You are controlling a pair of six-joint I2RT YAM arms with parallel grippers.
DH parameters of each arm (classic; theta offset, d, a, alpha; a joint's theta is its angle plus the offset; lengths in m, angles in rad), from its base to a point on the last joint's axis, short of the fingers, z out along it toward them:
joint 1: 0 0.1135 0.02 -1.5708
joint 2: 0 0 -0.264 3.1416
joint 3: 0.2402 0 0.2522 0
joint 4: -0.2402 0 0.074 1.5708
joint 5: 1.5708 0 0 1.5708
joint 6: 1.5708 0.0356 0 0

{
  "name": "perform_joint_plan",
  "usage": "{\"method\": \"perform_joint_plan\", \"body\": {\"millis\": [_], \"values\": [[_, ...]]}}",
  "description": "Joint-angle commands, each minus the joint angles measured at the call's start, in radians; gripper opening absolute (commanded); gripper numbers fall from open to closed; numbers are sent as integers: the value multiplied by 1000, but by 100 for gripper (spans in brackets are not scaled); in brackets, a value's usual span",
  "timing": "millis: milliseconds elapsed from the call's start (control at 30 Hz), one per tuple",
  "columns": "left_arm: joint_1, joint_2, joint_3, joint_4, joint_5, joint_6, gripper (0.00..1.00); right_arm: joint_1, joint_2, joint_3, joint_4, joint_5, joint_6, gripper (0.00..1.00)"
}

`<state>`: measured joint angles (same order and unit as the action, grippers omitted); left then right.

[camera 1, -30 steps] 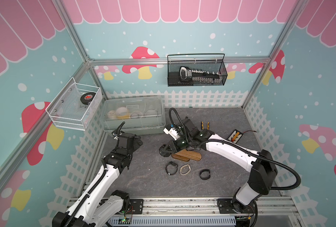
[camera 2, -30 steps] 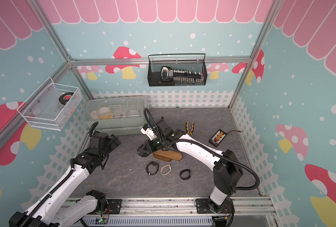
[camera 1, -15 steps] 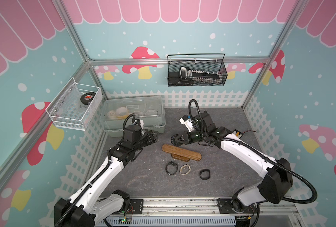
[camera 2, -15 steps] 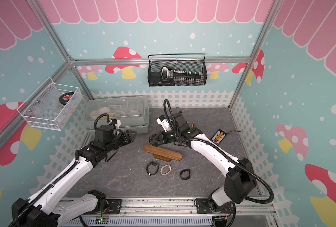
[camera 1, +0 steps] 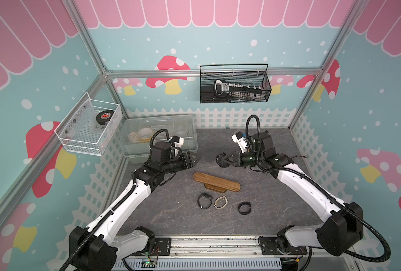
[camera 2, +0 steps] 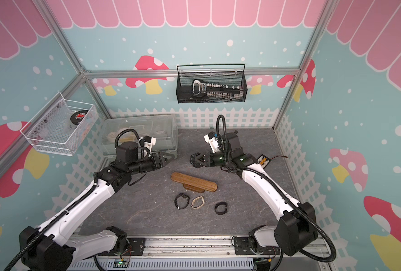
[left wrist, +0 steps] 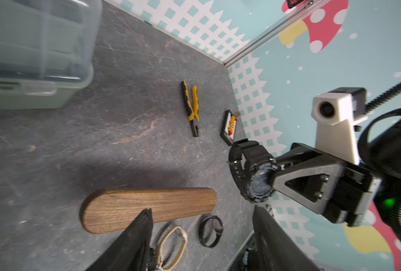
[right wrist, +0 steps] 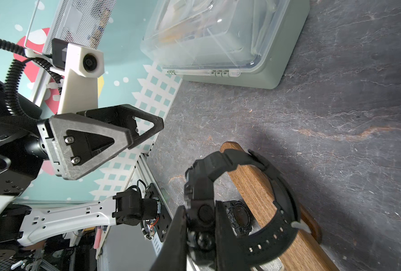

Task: Place watch on stand
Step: Pick up the watch at the center of the board.

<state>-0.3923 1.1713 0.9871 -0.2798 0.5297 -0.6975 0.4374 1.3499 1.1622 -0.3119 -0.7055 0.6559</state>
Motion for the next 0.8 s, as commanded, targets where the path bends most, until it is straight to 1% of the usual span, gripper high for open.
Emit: {"method": "perform_joint_plan", "body": {"millis": [0, 67, 167, 267, 367, 500, 667, 767], "values": [[-12, 28, 46, 104, 152, -65, 57, -11, -41, -13, 69, -72, 29, 0], [-51, 52, 65, 121, 182, -78, 52, -18, -54, -26, 113, -102, 53, 0], [-87, 88, 98, 123, 195, -86, 47, -27, -65, -53, 198, -152, 109, 0], [-117, 115, 122, 144, 208, -102, 43, -31, -68, -72, 245, -180, 144, 0], [-136, 130, 122, 212, 228, -136, 43, -37, -72, -79, 250, -183, 147, 0], [-145, 157, 124, 259, 257, -166, 42, -44, -80, -83, 275, -201, 166, 0], [-153, 184, 123, 299, 260, -191, 38, -49, -89, -100, 331, -225, 211, 0], [-157, 200, 136, 305, 260, -194, 35, -49, -95, -114, 366, -224, 239, 0]]}}
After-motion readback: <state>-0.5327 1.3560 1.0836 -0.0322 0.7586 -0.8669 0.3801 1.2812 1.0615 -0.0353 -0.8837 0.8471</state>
